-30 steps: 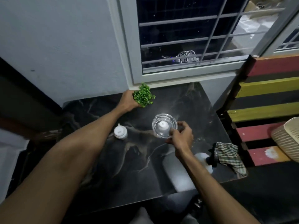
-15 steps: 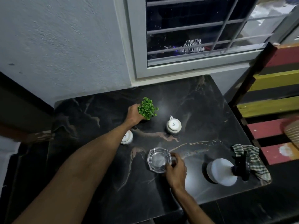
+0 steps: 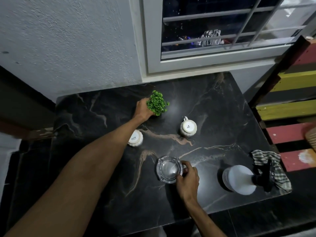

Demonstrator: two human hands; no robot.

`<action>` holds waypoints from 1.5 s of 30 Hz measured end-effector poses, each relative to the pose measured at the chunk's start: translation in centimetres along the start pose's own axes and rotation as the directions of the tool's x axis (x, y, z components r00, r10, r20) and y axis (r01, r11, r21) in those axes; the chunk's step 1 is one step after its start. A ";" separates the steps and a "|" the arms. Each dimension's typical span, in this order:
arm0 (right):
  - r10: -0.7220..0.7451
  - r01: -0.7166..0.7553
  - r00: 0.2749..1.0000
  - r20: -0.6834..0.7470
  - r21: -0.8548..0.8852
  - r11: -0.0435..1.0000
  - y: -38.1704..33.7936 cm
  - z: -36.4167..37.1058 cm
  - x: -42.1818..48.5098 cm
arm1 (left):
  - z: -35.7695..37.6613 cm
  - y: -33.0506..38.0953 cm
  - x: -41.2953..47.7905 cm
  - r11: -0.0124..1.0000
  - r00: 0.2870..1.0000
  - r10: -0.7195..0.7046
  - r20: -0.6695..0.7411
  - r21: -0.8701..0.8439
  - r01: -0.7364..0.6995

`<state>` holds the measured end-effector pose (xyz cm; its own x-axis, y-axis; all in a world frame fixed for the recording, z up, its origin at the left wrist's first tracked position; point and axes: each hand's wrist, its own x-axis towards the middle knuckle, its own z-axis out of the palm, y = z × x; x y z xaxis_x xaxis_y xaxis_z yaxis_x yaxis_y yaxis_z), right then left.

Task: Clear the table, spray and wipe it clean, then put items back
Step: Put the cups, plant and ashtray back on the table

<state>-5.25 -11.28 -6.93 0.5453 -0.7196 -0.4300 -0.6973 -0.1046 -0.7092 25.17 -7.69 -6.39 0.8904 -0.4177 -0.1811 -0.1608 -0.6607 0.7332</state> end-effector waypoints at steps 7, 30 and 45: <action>0.003 -0.003 1.000 -0.022 -0.003 1.000 -0.1 0.1 0.1 | -0.1 0.2 -0.2 0.999 1.000 -0.031 -0.004 -0.034 0.031; 0.009 -0.009 1.000 0.021 -0.026 1.000 -0.4 -0.1 1.4 | 0.0 0.6 -0.1 0.997 0.997 -0.072 -0.018 -0.030 0.071; 0.021 -0.019 0.999 0.039 -0.060 0.998 -0.3 -0.6 1.6 | -0.2 0.7 -0.5 0.989 0.990 -0.142 0.021 -0.039 0.143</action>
<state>-4.46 -12.84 -7.04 0.5483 -0.6940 -0.4666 -0.7340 -0.1320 -0.6661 24.73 -7.80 -5.64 0.8949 -0.3328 -0.2973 -0.0154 -0.6888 0.7248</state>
